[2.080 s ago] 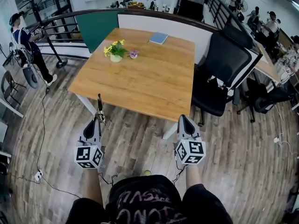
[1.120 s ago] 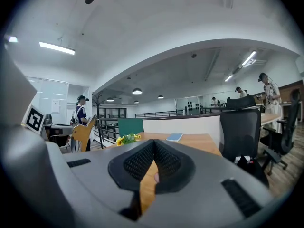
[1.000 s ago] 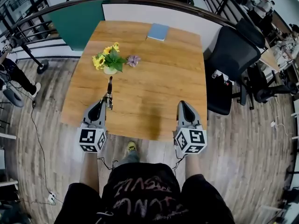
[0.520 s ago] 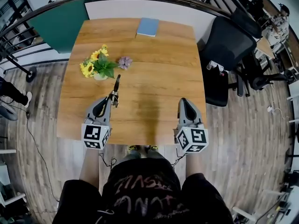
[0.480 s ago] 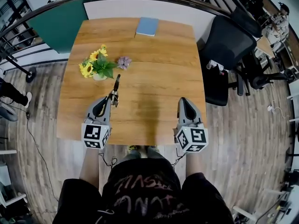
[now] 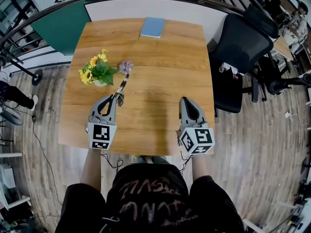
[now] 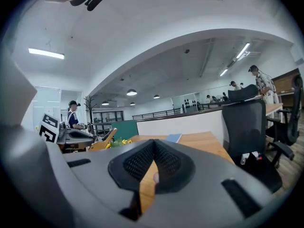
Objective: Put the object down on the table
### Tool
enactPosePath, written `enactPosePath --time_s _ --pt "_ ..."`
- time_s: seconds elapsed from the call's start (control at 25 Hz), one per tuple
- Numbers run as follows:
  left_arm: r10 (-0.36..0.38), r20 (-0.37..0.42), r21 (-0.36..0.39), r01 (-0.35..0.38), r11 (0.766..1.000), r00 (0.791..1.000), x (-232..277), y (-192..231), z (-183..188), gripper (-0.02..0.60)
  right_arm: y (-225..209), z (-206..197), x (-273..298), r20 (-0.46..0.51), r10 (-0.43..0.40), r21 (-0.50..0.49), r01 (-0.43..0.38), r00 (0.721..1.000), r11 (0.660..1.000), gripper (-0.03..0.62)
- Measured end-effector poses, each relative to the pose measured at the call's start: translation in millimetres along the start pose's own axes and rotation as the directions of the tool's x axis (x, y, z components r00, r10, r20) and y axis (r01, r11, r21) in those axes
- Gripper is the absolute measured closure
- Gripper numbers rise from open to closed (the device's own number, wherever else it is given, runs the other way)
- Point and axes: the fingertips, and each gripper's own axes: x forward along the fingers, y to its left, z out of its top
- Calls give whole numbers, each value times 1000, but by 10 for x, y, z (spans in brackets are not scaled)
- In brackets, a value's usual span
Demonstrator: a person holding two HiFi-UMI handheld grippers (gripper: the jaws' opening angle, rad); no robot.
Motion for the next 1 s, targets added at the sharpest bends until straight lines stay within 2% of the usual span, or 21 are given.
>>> enactPosePath --time_s 0.24,0.48,0.6,0.76,0.88,1.0 --pt "6 -67 66 -2 998 998 179 -22 -116 565 -64 17 116 3 36 -2 -36 999 999 589" --pt "-25 -146 193 53 980 989 412 -110 -306 565 -127 -6 217 -2 34 4 -34 999 999 589" --pt "-47 -195 291 104 951 980 519 -242 -415 565 -131 -31 221 -10 39 -7 -39 999 999 589" --pt "-90 -261 402 193 895 961 639 -457 -586 563 -100 -76 233 -22 51 -28 -52 998 998 589" --pt "-117 -310 433 250 866 944 727 -586 -756 563 -117 -122 234 -30 47 -11 -47 998 999 589" --pt "-132 -355 424 285 860 926 806 -652 -938 563 -114 -172 228 -43 46 -3 -46 998 999 589"
